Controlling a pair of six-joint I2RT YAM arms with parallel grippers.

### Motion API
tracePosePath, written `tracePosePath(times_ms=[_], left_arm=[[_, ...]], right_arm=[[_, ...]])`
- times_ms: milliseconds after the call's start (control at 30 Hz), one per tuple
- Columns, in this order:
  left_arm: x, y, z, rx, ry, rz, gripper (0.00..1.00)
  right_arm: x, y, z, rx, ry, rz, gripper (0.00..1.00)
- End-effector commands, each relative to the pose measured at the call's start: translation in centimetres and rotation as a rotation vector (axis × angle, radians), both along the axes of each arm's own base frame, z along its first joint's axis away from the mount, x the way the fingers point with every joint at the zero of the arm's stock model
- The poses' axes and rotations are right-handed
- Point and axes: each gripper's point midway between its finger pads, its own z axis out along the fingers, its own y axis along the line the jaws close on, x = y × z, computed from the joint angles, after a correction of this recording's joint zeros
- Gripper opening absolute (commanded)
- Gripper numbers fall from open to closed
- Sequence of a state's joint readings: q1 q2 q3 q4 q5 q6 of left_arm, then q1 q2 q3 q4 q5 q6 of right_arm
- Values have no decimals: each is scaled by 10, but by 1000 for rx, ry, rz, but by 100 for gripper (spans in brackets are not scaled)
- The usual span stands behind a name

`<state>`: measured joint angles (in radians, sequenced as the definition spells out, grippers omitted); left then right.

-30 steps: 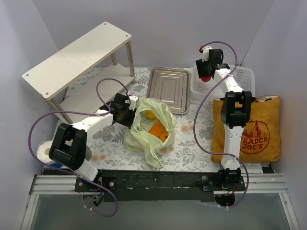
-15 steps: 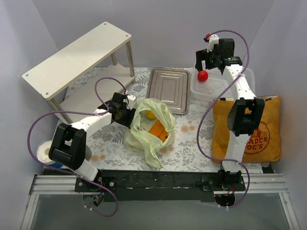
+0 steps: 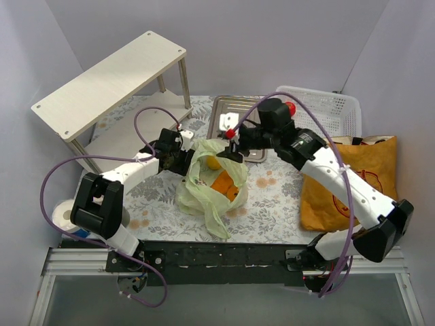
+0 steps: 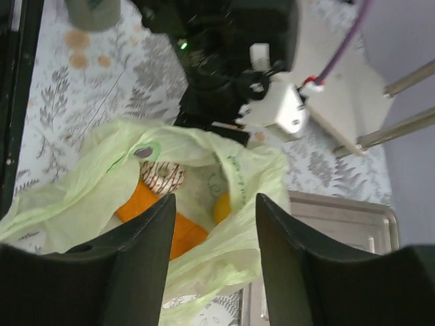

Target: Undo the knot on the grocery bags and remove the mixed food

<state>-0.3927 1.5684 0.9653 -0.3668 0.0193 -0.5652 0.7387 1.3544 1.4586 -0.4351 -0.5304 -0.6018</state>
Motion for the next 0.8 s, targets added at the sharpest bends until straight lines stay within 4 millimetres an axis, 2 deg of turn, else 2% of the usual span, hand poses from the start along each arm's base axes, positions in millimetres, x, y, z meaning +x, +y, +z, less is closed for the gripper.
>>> tracePosePath(times_ms=[0, 67, 167, 233, 267, 300, 333, 367, 400, 533, 667, 767], left_arm=[[11, -16, 13, -44, -38, -7, 56], [5, -19, 12, -55, -29, -14, 57], [-4, -23, 8, -52, -25, -36, 57], [-7, -23, 7, -45, -30, -40, 57], [-12, -24, 4, -37, -23, -48, 58], [-13, -24, 3, -34, -25, -49, 58], [-14, -25, 4, -40, -28, -42, 58], [-15, -24, 6, -50, -23, -24, 62], [-12, -27, 14, -65, -26, -12, 64], [-19, -35, 27, -101, -7, 0, 72], [-24, -34, 21, -79, -3, -11, 72], [-25, -32, 14, -71, 3, -3, 73]], right_arm=[[-16, 16, -71, -189, 6, 119, 50], [-27, 24, -90, -240, 13, 186, 36], [-49, 41, -107, -260, 55, 276, 28], [-49, 50, -109, -264, 67, 290, 26], [-51, 53, -124, -306, 83, 307, 22], [-48, 55, -130, -321, 88, 301, 21], [-41, 55, -139, -345, 85, 261, 20], [-31, 59, -145, -344, 78, 223, 17], [-28, 57, -157, -361, 99, 190, 15], [-6, 46, -182, -424, 59, 81, 11], [23, 31, -198, -467, 40, -24, 8], [49, 22, -202, -475, 33, -99, 8]])
